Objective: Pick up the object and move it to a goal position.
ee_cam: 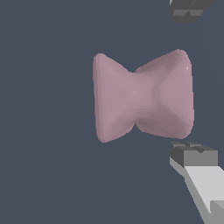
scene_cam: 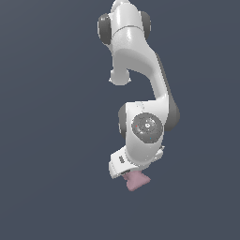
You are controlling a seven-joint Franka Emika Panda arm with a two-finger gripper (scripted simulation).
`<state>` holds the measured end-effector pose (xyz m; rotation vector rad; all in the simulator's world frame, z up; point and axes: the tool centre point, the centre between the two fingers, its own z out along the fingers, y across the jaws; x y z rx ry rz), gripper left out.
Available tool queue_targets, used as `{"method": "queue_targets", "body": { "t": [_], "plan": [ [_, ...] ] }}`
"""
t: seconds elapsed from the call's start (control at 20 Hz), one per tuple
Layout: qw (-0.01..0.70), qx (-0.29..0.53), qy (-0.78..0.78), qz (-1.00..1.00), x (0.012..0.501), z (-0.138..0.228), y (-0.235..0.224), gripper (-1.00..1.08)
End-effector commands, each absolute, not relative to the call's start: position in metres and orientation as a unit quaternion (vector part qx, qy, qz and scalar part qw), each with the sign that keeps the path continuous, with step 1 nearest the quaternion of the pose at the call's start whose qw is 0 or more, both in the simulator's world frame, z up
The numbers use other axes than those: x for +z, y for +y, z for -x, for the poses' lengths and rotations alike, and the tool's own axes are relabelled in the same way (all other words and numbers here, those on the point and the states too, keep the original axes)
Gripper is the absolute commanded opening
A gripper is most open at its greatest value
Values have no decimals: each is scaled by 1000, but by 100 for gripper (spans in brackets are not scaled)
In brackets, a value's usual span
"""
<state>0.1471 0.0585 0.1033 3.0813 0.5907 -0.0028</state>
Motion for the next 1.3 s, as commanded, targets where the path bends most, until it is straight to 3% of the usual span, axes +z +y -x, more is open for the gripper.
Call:
{"method": "queue_targets", "body": {
  "t": [0.0, 0.7, 1.25],
  "plan": [
    [1, 0, 197, -980, 99, -152, 61, 100],
    [0, 0, 212, -977, 90, -159, 66, 100],
    [0, 0, 213, -977, 46, -158, 66, 100]
  ]
}}
